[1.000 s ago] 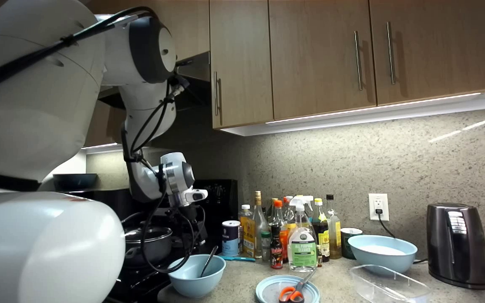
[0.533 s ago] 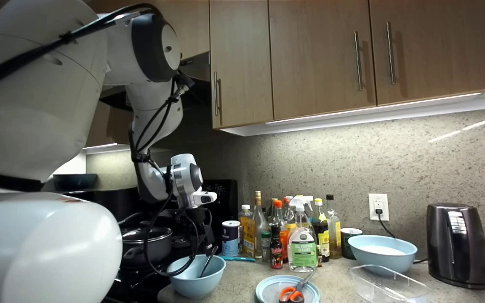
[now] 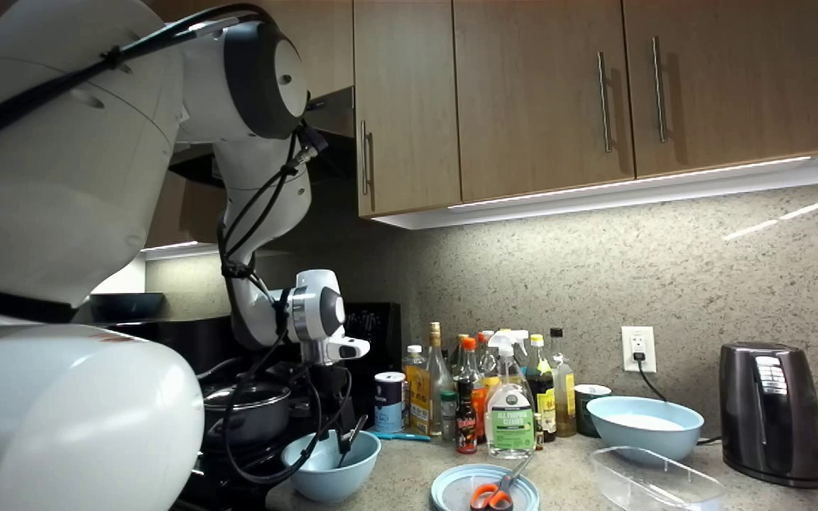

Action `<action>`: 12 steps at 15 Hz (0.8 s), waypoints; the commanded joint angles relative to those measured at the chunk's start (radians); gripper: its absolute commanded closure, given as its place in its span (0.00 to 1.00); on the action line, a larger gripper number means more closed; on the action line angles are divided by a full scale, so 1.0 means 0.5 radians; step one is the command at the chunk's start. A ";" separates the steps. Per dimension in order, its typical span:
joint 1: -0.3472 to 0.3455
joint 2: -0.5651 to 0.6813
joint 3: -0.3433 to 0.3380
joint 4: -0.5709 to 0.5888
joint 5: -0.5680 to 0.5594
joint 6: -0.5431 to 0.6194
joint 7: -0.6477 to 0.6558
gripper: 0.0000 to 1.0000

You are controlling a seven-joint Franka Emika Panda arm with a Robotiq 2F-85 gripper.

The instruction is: Pick up the spoon and put it in the bowl

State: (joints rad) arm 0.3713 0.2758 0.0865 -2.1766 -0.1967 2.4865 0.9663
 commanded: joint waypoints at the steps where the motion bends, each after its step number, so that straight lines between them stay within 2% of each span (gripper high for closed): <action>1: -0.098 0.013 0.048 -0.054 0.124 0.133 -0.123 0.00; 9: -0.219 0.207 0.031 0.075 0.225 0.374 -0.614 0.00; 10: -0.221 0.230 0.026 0.107 0.233 0.364 -0.656 0.25; 11: -0.214 0.254 0.016 0.150 0.227 0.339 -0.695 0.26; 12: -0.216 0.273 0.016 0.187 0.237 0.330 -0.738 0.33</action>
State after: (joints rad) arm 0.2745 0.3795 0.0885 -2.1299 -0.1181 2.6476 0.6876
